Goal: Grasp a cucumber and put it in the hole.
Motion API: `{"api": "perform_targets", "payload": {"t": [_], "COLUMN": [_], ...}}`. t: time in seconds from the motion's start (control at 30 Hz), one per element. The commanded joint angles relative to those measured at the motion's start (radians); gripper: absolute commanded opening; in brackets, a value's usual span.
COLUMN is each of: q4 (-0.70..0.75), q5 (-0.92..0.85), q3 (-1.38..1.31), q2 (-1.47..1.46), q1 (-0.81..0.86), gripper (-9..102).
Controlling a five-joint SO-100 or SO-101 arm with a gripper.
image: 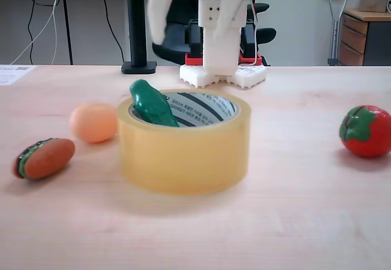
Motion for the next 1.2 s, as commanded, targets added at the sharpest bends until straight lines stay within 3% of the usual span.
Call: {"api": "perform_targets", "payload": {"t": [0.0,0.47,0.6,0.83,1.03,1.17], "q4": [-0.035,0.029,0.135,0.178,0.377,0.405], "q5": [0.169,0.130,0.126,0.124,0.129,0.133], "q3": [0.071,0.540,0.672,0.742,0.753,0.753], "q2": [0.192,0.807,1.026,1.025,1.023,0.992], "q1": [0.043,0.098,0.098,0.097,0.098,0.098], "gripper": [0,0,0,0,0,0]}}
